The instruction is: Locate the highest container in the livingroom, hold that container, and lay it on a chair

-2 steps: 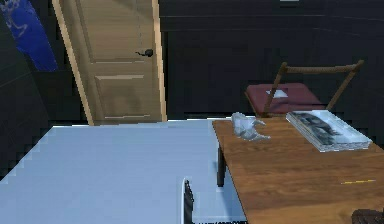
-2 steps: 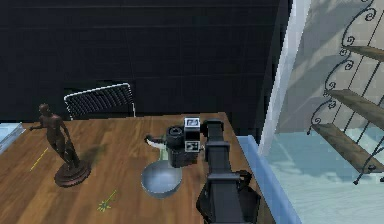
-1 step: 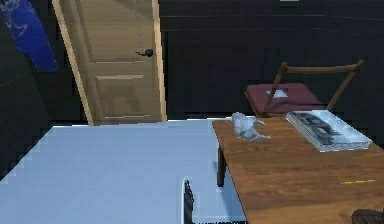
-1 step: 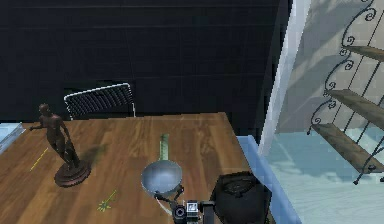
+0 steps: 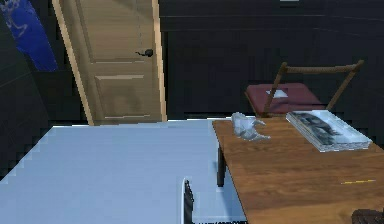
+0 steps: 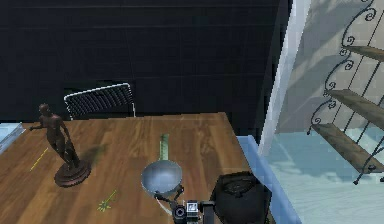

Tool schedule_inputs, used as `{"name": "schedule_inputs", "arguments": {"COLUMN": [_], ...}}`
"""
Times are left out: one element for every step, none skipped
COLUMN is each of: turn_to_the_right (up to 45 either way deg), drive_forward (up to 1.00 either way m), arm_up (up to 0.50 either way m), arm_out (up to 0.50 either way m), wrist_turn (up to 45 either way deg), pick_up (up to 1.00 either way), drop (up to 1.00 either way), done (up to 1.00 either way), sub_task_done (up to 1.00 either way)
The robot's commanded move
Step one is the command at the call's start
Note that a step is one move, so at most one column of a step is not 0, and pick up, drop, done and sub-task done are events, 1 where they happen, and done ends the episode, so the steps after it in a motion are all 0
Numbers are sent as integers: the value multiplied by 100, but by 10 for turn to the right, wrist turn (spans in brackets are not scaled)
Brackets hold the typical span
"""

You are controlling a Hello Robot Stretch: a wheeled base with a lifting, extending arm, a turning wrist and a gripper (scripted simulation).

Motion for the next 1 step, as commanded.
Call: {"name": "schedule_inputs", "arguments": {"turn_to_the_right": [0], "drive_forward": [0], "arm_up": [10], "arm_out": [0], "wrist_turn": [0], "pick_up": [0], "drop": [0], "done": [0], "sub_task_done": [0]}}
